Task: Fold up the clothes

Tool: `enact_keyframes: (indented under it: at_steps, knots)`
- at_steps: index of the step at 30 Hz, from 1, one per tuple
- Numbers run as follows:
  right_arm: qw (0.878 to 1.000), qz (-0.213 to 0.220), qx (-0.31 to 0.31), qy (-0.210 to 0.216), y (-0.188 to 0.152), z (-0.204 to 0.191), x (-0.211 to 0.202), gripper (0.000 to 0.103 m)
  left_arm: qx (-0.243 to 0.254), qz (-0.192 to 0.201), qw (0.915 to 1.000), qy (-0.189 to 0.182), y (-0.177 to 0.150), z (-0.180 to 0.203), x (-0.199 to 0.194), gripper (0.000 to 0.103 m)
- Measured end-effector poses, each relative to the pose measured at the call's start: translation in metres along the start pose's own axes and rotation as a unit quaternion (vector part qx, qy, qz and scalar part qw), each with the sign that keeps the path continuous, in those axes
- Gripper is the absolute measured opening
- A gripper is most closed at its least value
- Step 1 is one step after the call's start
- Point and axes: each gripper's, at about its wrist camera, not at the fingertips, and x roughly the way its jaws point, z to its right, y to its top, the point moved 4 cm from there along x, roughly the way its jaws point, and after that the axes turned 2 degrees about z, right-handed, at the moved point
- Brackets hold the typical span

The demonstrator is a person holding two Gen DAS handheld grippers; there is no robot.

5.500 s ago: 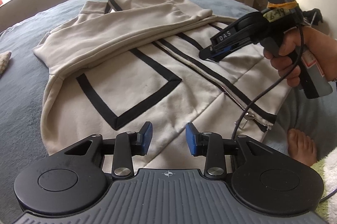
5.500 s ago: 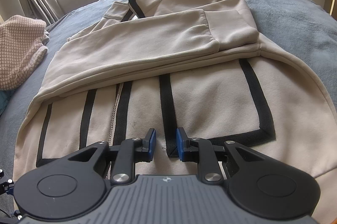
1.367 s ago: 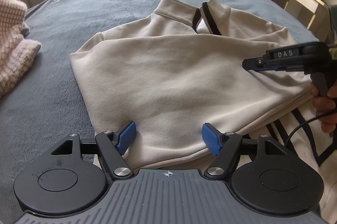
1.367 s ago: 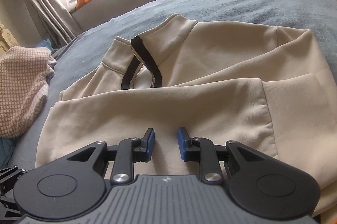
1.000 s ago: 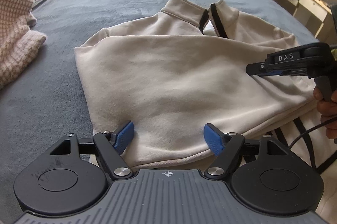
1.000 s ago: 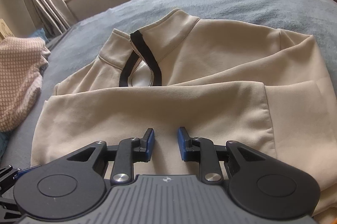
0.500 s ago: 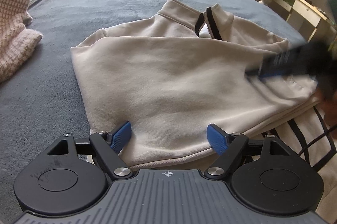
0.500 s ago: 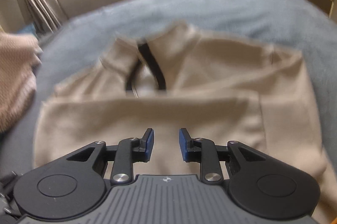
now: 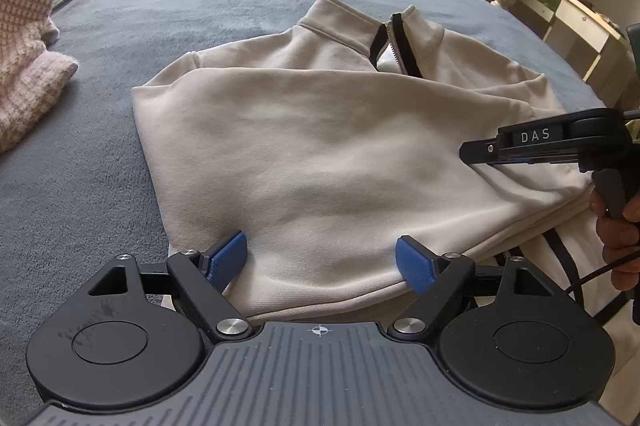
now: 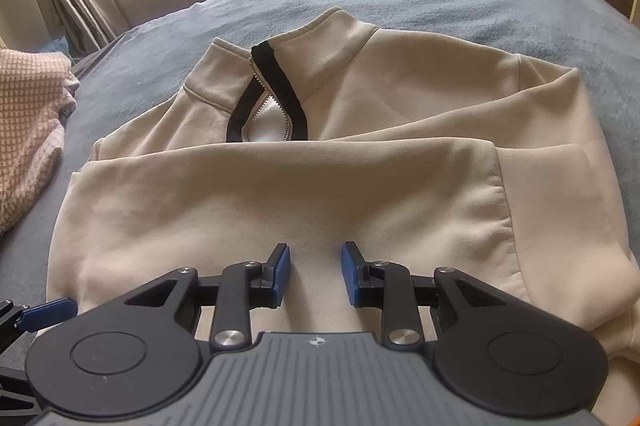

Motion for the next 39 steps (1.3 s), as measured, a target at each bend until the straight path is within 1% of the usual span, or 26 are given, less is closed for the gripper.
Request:
enact_keyframes:
  at_steps: [5,39]
  knots:
    - [1.0,-0.004,0.006,0.001,0.0011,0.0003,0.001,0.03,-0.004,-0.002,1.0,0.001,0.0007,0.0,0.0002,0.083]
    - [1.0,-0.002,-0.008,0.004,-0.0012,-0.0006,0.0005,0.03,0.0,0.002,1.0,0.007,-0.0008,0.002,0.0001,0.083]
